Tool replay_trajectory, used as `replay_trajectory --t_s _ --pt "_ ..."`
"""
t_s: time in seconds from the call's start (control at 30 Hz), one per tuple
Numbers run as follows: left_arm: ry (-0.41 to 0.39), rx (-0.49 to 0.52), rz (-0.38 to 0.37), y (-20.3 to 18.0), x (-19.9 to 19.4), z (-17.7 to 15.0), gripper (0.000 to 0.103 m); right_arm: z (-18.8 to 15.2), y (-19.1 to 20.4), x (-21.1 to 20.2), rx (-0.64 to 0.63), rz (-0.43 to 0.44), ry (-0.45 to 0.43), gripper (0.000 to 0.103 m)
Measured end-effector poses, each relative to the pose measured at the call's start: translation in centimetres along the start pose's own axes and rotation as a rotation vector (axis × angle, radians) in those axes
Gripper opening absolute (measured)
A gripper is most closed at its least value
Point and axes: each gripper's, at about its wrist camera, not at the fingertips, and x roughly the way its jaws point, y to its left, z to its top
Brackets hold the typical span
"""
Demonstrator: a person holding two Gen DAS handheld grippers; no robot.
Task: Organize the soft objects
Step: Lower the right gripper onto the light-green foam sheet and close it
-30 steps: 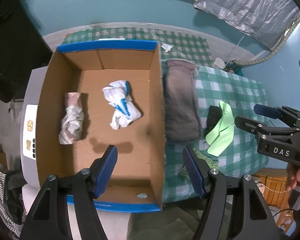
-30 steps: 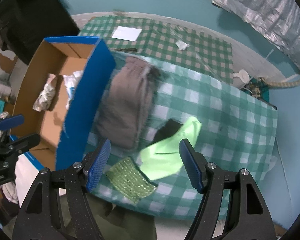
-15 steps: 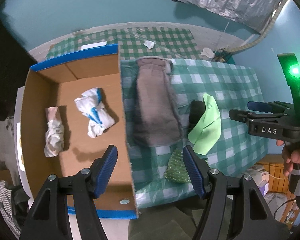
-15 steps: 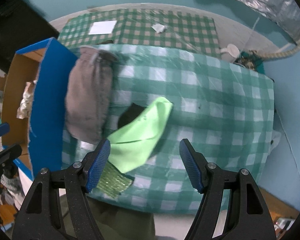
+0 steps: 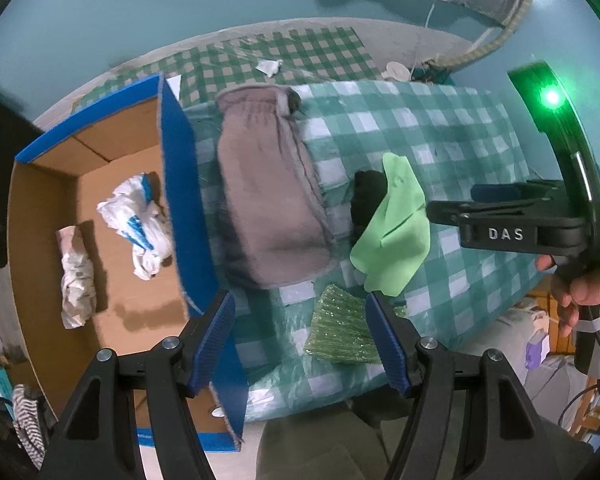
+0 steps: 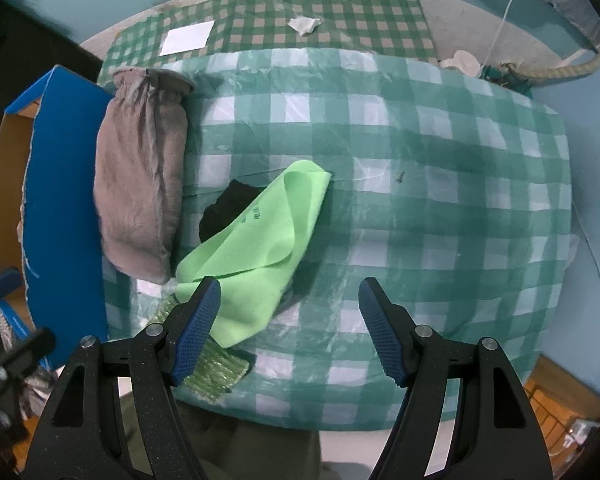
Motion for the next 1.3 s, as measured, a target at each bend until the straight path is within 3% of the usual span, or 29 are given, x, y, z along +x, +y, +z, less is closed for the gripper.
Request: replay_trajectory --t_s 0.43,0.73,0.8,0.87,0.9,0.97,1.0,1.1,1.3 --pt "0.042 0.023 0.022 -0.9 2.1 0.1 0.069 1.5 -0.2 4.0 0.077 0.04 0.045 0.072" --pt "0.055 0.012 0.022 -0.5 2.4 -0.2 0.069 2.4 0.6 5.3 0.06 0.006 0.061 0.072" --pt "0.057 0.01 0.02 -0.4 2.4 -0.2 0.069 2.4 0.9 5.2 0.041 -0.008 0.052 0.066" --pt "0.06 0.01 0.019 -0.4 2.6 -0.2 0.069 2.5 1.3 5.1 0.027 -0.011 0.047 0.046" --pt "0.061 0.011 0.019 -0.4 2.6 -0.3 0.069 2.5 1.4 5.0 0.023 -0.012 0.046 0.042" --pt "0.063 0.013 0.016 -0.4 2.7 -0.3 0.069 2.4 1.6 4.8 0.007 -0.024 0.036 0.019" --pt "0.064 0.013 0.015 -0.4 2.7 -0.3 0.069 2.4 1.7 4.7 -0.004 -0.029 0.033 0.014" --pt "0.068 0.015 0.015 -0.4 2.8 -0.3 0.069 2.3 1.6 4.2 -0.014 -0.024 0.015 0.007" --pt "0.071 0.019 0.012 -0.6 2.8 -0.4 0.069 1.1 1.1 2.2 -0.024 0.004 -0.025 0.006"
